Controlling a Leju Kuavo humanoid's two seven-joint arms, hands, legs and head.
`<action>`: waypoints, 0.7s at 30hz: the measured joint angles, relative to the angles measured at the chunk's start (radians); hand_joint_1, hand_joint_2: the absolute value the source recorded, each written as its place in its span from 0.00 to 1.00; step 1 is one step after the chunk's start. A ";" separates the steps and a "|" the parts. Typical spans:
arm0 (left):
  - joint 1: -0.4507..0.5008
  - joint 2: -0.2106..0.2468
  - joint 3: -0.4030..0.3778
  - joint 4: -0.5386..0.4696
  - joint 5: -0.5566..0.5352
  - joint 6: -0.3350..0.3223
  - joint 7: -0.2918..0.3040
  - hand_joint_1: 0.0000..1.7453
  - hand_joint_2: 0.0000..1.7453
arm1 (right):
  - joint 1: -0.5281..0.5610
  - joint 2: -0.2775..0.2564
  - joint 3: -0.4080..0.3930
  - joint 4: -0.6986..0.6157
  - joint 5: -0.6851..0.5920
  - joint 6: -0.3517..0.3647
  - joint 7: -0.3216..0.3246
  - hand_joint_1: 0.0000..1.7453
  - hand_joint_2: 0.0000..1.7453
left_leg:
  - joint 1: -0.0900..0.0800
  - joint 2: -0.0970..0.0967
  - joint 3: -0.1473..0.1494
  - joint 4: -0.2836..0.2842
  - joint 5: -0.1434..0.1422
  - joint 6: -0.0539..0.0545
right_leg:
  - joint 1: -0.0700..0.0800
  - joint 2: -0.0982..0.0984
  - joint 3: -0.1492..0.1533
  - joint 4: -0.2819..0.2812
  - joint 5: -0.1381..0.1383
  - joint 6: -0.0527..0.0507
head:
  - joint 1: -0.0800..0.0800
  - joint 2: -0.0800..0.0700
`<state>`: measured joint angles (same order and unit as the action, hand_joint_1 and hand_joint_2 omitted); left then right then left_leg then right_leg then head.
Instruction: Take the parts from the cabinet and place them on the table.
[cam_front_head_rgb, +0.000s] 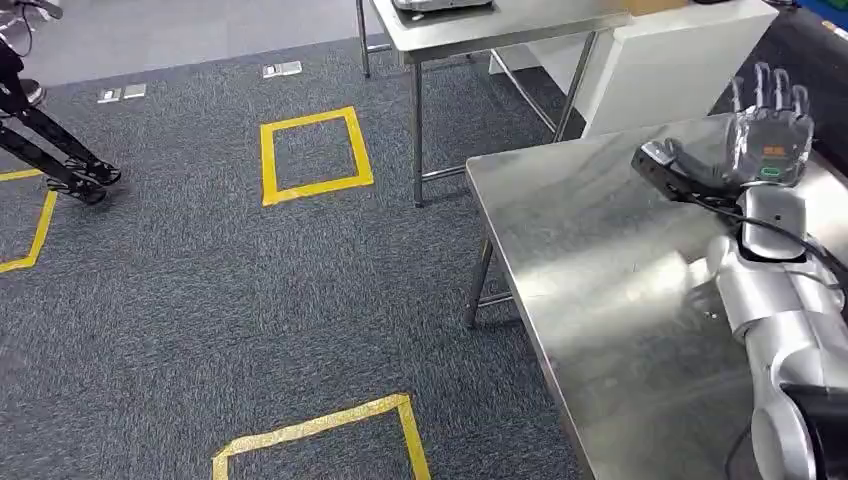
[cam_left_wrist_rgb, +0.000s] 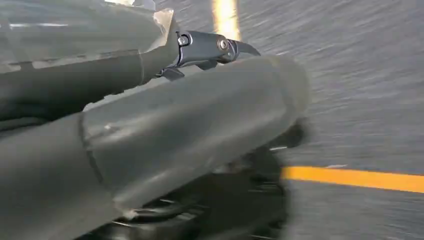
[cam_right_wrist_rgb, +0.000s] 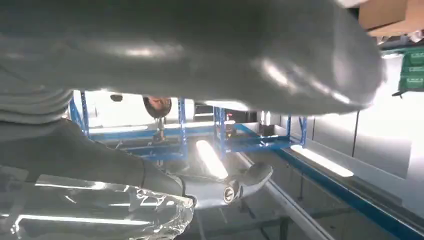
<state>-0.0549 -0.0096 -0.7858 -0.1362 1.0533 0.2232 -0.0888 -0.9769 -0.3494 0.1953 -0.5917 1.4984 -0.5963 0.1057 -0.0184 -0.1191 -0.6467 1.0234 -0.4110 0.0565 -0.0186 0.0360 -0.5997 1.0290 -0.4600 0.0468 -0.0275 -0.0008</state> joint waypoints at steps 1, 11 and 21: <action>0.001 0.003 -0.007 0.000 -0.007 -0.006 0.054 0.00 0.00 | 0.002 0.003 0.000 -0.003 0.000 0.003 0.005 0.00 0.00 | 0.000 -0.009 -0.002 0.001 0.001 -0.004 | -0.001 -0.009 0.001 -0.002 0.001 -0.005 | 0.000 0.000; -0.008 0.018 -0.077 0.001 -0.040 -0.045 0.177 0.00 0.00 | 0.077 -0.032 -0.016 -0.103 0.002 0.026 0.034 0.00 0.00 | 0.023 0.142 -0.038 0.087 -0.023 -0.034 | -0.003 -0.107 0.018 -0.008 -0.006 -0.034 | -0.008 0.000; -0.023 0.031 -0.098 0.001 -0.046 -0.047 0.175 0.00 0.00 | 0.113 -0.065 -0.034 -0.147 0.003 0.038 0.038 0.00 0.00 | 0.005 0.094 0.018 -0.018 0.000 0.022 | 0.000 -0.044 -0.091 0.234 -0.130 -0.024 | 0.003 0.000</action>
<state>-0.0778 0.0217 -0.8843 -0.1350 1.0071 0.1766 0.0866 -0.8639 -0.4143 0.1614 -0.7385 1.5015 -0.5585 0.1434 -0.0134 -0.0249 -0.6292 1.0055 -0.4106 0.0787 -0.0184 -0.0084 -0.6906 1.2635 -0.5902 0.0228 -0.0248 -0.0008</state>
